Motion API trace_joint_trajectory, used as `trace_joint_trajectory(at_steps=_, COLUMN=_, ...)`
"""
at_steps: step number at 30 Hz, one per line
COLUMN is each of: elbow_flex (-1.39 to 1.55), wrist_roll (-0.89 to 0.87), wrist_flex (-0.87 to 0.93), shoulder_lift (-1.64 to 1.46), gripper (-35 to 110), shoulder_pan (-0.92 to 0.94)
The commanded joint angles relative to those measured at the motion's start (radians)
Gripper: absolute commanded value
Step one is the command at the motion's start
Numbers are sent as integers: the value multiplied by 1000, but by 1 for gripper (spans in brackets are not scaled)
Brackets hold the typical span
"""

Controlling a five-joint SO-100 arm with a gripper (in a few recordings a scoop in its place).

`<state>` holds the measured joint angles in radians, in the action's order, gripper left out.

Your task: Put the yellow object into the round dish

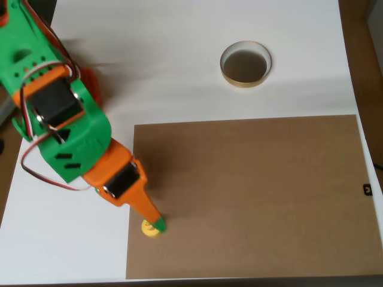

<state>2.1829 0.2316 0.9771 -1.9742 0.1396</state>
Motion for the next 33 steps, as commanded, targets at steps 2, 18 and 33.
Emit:
trace_joint_trajectory(at_steps=2, elbow_flex=-210, wrist_roll=-3, wrist_flex=77, shoulder_lift=176, gripper=29, shoulder_pan=20)
trace_joint_trajectory(at_steps=18, elbow_flex=-365, wrist_roll=11, wrist_flex=124, shoulder_lift=396, gripper=27, shoulder_pan=5)
trace_joint_trajectory(at_steps=33, elbow_flex=-408, wrist_roll=-5, wrist_flex=120, shoulder_lift=497, gripper=21, shoulder_pan=-15)
